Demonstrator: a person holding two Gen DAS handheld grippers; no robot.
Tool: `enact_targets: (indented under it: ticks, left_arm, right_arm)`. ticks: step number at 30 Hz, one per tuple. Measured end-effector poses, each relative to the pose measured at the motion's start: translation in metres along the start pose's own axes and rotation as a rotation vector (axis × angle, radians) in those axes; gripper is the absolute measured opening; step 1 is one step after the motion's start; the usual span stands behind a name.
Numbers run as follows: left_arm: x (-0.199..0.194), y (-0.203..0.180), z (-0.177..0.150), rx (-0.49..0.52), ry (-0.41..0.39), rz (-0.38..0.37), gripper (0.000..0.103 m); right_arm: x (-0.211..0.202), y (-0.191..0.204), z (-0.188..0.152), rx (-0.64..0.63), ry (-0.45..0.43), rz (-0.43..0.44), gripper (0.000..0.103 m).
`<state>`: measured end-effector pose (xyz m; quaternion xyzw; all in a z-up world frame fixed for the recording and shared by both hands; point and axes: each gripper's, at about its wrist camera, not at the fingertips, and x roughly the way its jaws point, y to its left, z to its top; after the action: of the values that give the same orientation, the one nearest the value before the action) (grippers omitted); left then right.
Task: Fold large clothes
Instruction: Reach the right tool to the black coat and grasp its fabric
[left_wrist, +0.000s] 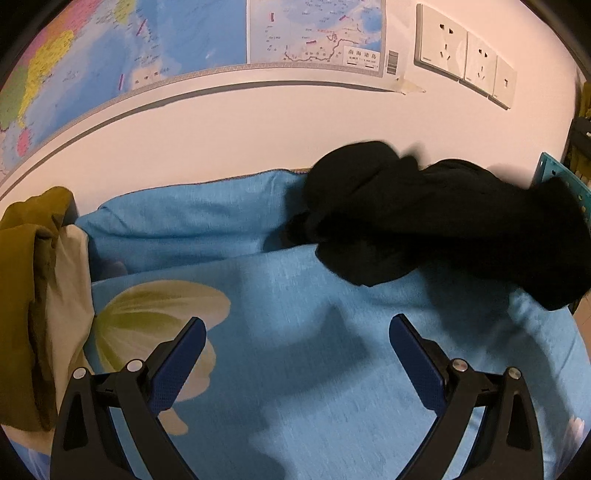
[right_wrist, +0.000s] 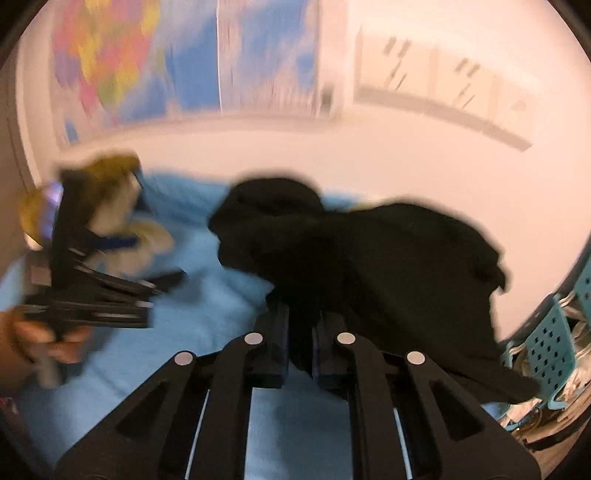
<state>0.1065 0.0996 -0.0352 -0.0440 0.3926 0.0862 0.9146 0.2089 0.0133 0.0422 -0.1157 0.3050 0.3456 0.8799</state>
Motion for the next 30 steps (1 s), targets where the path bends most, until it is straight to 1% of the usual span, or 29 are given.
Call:
enact_targets:
  ticks: [1,3,5,6,7,8,9,10,11,12,13,14,16,18,20,22,24,25,26,27,28,29,30]
  left_arm:
    - [0.000,0.001,0.001,0.001,-0.004,-0.003,0.096]
    - [0.003,0.001,0.002,0.004,-0.007,-0.007,0.096]
    - [0.005,0.001,0.001,0.008,-0.004,-0.013,0.096]
    - [0.005,0.001,0.001,0.013,-0.001,-0.011,0.096]
    - [0.006,0.000,0.000,0.017,0.002,-0.009,0.096]
    - [0.007,0.000,0.000,0.023,0.004,-0.009,0.096]
    - [0.008,0.000,0.001,0.029,0.004,-0.008,0.096]
    - [0.007,0.000,0.000,0.038,0.003,-0.006,0.096]
    - [0.008,-0.001,0.003,0.047,-0.002,-0.001,0.096]
    - [0.009,-0.003,0.004,0.051,-0.004,0.000,0.096]
    - [0.009,-0.002,0.006,0.054,-0.004,0.000,0.096]
    - [0.010,-0.001,0.009,0.055,-0.004,0.000,0.096]
    - [0.012,-0.002,0.013,0.058,-0.006,0.002,0.096]
    - [0.012,-0.003,0.015,0.061,-0.007,0.009,0.096]
    - [0.010,-0.003,0.017,0.062,-0.004,0.015,0.096]
    - [0.012,0.000,0.015,0.061,-0.005,0.022,0.096]
    - [0.013,0.003,0.016,0.059,-0.002,0.030,0.096]
    - [0.014,0.006,0.017,0.057,0.002,0.034,0.096]
    - [0.016,0.008,0.017,0.056,0.004,0.040,0.096]
    - [0.017,0.010,0.018,0.058,0.005,0.045,0.096]
    - [0.017,0.012,0.018,0.059,0.005,0.050,0.096]
    - [0.018,0.014,0.019,0.060,0.003,0.055,0.096]
    - [0.019,0.015,0.019,0.060,0.002,0.057,0.096]
  right_arm:
    - [-0.016,-0.008,-0.002,0.026,-0.014,0.005,0.008]
    - [-0.031,-0.018,-0.011,0.049,-0.006,0.005,0.007]
    - [-0.028,-0.030,-0.029,0.078,0.054,-0.009,0.009]
    - [-0.019,-0.035,-0.039,0.092,0.110,-0.029,0.012]
    - [-0.009,-0.038,-0.048,0.103,0.162,-0.054,0.021]
    - [-0.003,-0.038,-0.051,0.107,0.187,-0.065,0.032]
    - [0.004,-0.037,-0.055,0.099,0.216,-0.073,0.040]
    - [0.008,-0.036,-0.055,0.087,0.222,-0.112,0.060]
    - [0.006,-0.035,-0.053,0.087,0.207,-0.127,0.075]
    - [0.003,-0.035,-0.048,0.095,0.173,-0.103,0.080]
    - [0.000,-0.036,-0.041,0.105,0.142,-0.078,0.088]
    - [-0.001,-0.034,-0.033,0.115,0.103,-0.053,0.092]
    - [0.014,-0.027,-0.017,0.075,0.089,-0.007,0.095]
    - [0.036,-0.022,-0.006,0.026,0.104,-0.014,0.097]
    - [0.071,-0.022,0.002,-0.011,0.149,-0.025,0.097]
    - [0.103,-0.021,0.004,-0.007,0.202,0.003,0.097]
    - [0.127,-0.022,0.006,0.003,0.229,0.053,0.095]
    - [0.133,-0.022,0.007,0.007,0.231,0.067,0.092]
    - [0.136,-0.021,0.008,0.006,0.229,0.101,0.067]
    - [0.135,-0.019,0.009,0.010,0.225,0.163,0.040]
    - [0.129,-0.015,0.009,0.006,0.213,0.202,0.003]
    - [0.119,-0.010,0.008,-0.019,0.195,0.218,0.001]
    - [0.108,-0.002,0.006,-0.053,0.179,0.238,0.001]
